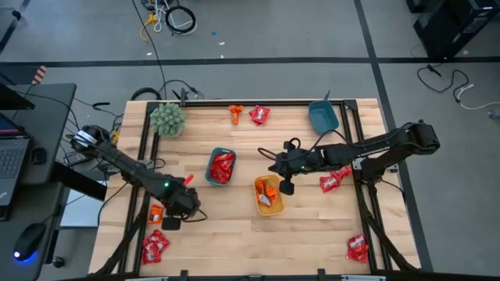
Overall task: Sort candy
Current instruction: Put the orange candy into the yellow bin
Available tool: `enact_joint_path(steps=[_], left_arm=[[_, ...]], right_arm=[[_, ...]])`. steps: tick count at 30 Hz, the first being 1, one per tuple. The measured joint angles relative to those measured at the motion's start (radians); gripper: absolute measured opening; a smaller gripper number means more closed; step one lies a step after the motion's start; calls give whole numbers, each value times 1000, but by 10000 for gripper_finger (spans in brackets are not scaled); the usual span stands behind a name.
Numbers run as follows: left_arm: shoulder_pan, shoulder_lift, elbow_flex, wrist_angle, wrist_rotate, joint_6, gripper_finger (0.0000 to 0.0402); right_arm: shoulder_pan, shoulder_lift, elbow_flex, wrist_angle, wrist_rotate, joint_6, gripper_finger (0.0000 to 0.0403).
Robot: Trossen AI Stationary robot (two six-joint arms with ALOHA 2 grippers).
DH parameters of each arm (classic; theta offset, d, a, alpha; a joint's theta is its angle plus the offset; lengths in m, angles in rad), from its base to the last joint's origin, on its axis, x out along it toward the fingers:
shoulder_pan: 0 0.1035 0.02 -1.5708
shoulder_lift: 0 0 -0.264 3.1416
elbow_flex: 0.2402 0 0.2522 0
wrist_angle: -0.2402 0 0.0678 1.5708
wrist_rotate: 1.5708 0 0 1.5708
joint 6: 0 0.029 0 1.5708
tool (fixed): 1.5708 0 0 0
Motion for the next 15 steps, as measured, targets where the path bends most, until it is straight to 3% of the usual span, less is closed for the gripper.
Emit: enact_joint_path(steps=[10,15], left_arm=[[-28,0,-47,8,-58,-76,181],[-28,0,-73,33,-67,-80,215]], right_arm=[[0,-2,0,-1,-1,0,1],[0,-2,0,-2,-2,0,1]])
